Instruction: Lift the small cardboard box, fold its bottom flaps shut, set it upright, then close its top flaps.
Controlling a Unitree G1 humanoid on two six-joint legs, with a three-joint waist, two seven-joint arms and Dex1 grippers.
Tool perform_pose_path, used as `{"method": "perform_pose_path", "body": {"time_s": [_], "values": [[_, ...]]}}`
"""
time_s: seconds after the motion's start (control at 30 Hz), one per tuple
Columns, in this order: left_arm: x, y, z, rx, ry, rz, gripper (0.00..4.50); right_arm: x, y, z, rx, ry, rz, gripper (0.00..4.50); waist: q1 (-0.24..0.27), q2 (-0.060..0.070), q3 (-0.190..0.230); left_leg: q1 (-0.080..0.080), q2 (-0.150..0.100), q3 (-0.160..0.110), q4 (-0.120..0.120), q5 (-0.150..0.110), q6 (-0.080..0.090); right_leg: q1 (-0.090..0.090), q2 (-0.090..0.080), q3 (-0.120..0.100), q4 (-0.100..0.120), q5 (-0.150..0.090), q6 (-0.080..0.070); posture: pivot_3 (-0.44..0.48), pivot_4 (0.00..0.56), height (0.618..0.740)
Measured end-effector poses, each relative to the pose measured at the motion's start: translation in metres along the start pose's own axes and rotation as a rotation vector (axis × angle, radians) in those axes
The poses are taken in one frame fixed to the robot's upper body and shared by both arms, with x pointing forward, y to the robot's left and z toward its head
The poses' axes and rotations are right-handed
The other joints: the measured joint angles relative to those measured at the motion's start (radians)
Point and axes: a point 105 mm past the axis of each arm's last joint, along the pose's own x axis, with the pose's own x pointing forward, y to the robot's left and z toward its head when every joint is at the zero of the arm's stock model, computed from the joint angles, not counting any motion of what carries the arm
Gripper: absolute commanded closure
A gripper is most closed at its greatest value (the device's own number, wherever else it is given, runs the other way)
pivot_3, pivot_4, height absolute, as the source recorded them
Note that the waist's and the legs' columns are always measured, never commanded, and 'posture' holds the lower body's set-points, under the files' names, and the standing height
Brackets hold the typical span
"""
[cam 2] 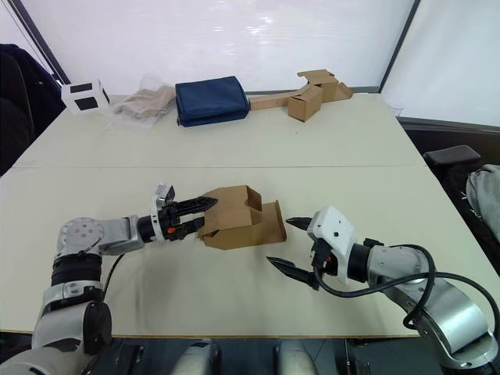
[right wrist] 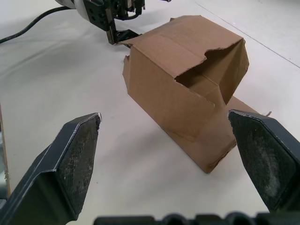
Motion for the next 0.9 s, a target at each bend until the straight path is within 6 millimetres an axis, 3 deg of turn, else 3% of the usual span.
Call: {"method": "perform_pose_path", "body": {"time_s": [0.17,0.27,0.57,0.6,0.9], "values": [[0.0039,0.0005,0.0016,0.001,0.006,-0.016,0.00,-0.0007,0.0034,-0.0021,0.008,0.008,0.003,0.02,0.000,0.000,0.000,0.000,0.000,0.000,0.000,0.000,0.000,0.000,0.000,0.000,0.000,0.000,0.000,0.000,0.150,0.740],[0.0050,0.0015,0.0003,0.002,0.016,-0.020,0.73,-0.0013,0.0038,0.0002,-0.001,0.003,0.000,0.00,0.000,0.000,0.000,0.000,0.000,0.000,0.000,0.000,0.000,0.000,0.000,0.000,0.000,0.000,0.000,0.000,0.150,0.740],[0.0096,-0.0038,0.0039,0.015,0.040,-0.042,4.24,-0.0018,0.0038,0.0012,0.000,0.013,-0.018,0.00,0.000,0.000,0.000,0.000,0.000,0.000,0.000,0.000,0.001,0.000,0.000,0.000,0.000,0.000,0.000,0.000,0.150,0.740],[0.0098,-0.0039,0.0039,0.015,0.041,-0.042,4.41,-0.0017,0.0042,0.0016,0.000,0.012,-0.016,0.00,-0.001,0.000,0.000,0.000,0.000,0.000,0.000,0.000,0.001,0.000,0.000,0.000,0.000,0.000,0.000,0.000,0.150,0.740],[0.0102,-0.0039,0.0033,0.016,0.052,-0.041,4.41,-0.0014,0.0042,0.0021,0.006,0.012,-0.029,0.00,0.000,0.000,0.000,0.000,0.000,0.000,0.000,-0.001,0.001,0.000,0.000,0.000,0.000,0.000,0.000,0.000,0.150,0.740]]}}
